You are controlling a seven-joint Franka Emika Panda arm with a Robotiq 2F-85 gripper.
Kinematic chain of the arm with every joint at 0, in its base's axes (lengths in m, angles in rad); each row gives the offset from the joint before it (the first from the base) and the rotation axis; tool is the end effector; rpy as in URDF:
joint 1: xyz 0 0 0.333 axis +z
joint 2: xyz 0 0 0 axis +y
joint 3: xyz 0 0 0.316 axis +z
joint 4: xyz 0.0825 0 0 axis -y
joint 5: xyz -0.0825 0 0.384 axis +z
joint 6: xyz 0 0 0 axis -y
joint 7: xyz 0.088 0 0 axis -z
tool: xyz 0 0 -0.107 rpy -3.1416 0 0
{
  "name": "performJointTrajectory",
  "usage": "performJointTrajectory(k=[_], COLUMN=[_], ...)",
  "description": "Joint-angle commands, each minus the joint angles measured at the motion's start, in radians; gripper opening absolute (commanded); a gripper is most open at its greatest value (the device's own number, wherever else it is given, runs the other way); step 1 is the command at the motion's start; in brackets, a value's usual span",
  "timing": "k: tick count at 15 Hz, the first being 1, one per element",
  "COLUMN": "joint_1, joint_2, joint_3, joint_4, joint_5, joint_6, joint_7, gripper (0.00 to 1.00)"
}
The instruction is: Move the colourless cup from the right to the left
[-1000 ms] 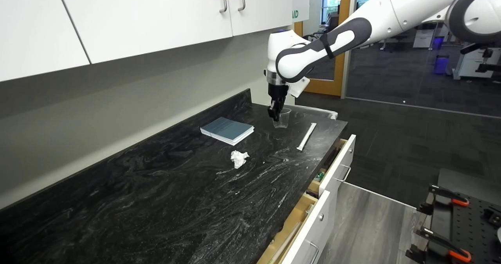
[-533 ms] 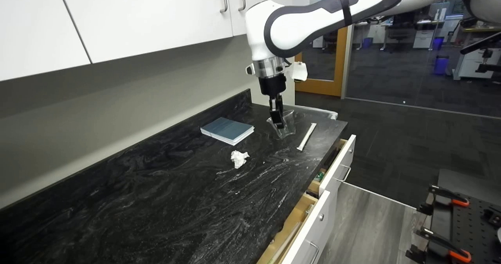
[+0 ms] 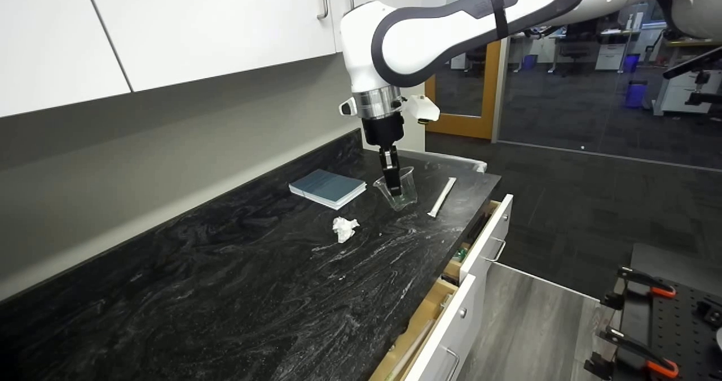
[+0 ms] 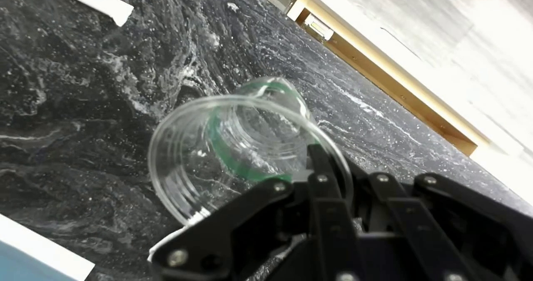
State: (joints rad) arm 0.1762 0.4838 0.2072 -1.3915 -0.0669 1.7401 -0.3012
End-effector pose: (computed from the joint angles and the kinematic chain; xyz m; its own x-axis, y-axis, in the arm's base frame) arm 0.6446 0.2268 0.4253 0.7687 0.6301 -0.1097 0.6267 -0.7763 -0.0674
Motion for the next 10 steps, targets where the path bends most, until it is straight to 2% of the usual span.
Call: performJointTrajectory(k=[1,8,10], joint_1=[0.016,0.113,0.128], joint_2=[0.032,0.168,0.200], joint_3=[0.003,0.038,0.051], joint_4=[0.010,0.041,0.054], joint_5=[-0.005,-0.122,-0.142], joint_6=[0.072,0.421,0.489], joint_7=[-0.055,-0.219,-0.267], gripper=[0.01,0.01,0.01])
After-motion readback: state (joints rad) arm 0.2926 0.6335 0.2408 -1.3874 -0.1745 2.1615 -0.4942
